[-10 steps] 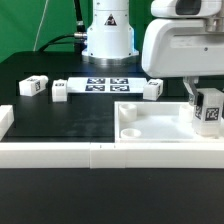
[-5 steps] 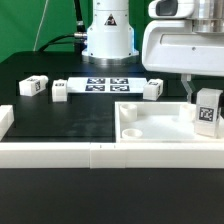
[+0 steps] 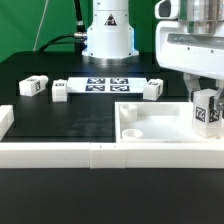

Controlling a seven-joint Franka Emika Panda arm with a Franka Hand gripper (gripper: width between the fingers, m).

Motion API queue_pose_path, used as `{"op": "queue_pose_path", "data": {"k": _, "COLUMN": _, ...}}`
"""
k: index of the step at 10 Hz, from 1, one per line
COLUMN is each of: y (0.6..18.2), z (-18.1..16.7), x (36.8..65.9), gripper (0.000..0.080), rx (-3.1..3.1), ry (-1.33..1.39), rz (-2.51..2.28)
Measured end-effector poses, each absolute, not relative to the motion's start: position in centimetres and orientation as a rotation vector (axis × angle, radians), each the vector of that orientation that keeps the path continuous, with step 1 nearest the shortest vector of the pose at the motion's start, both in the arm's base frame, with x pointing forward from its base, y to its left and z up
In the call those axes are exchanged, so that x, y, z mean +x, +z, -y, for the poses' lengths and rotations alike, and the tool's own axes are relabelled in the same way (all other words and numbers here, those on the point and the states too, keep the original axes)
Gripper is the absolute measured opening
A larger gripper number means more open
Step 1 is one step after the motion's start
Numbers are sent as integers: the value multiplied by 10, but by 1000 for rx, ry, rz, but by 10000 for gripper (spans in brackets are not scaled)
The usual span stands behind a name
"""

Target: Assemble one leg

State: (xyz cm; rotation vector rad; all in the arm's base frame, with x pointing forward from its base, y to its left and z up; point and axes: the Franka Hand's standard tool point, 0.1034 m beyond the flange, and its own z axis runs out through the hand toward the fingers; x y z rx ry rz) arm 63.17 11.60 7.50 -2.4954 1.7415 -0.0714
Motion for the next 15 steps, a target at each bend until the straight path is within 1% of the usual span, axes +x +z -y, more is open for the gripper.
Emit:
{"op": "queue_pose_path", "data": {"k": 2, "y": 75, "z": -116, "x": 632, "gripper": 291, "rx": -2394, "ry": -59, "rz": -1869}}
{"op": "queue_pose_path", "data": {"k": 3, "y": 75, "z": -117, "x": 632, "gripper": 394, "rx": -2411, "ry": -60, "rz": -1847}}
{"op": "queue_pose_path", "data": {"k": 4, "y": 75, "z": -117, "x": 632, "gripper": 532, "rx": -2425, "ry": -61, "rz": -1828}}
{"op": "queue_pose_path", "data": {"k": 5, "y": 75, "z": -114, "x": 633, "gripper": 613, "rx": -2536, "ry": -73, "rz": -1670}}
{"op": "queue_pose_path", "data": {"k": 6, "y": 76, "z": -114, "x": 633, "gripper": 613, "rx": -2555, "ry": -77, "rz": -1637}}
{"op": "queue_pose_path", "data": {"k": 7, "y": 75, "z": -115, "x": 633, "gripper": 645, "rx": -2630, "ry": -83, "rz": -1521}}
{"op": "queue_pose_path", "data": {"k": 12, "y": 73, "z": -121, "x": 632, "gripper": 649, "rx": -3002, "ry": -124, "rz": -629}}
{"op": "queue_pose_path", "data": {"k": 13, "y": 74, "z": -122, "x": 633, "gripper": 649, "rx": -3020, "ry": -130, "rz": -542}}
{"op": "queue_pose_path", "data": {"k": 15, "y": 74, "z": -124, "x": 634, "gripper": 649, "rx": -3081, "ry": -149, "rz": -207}}
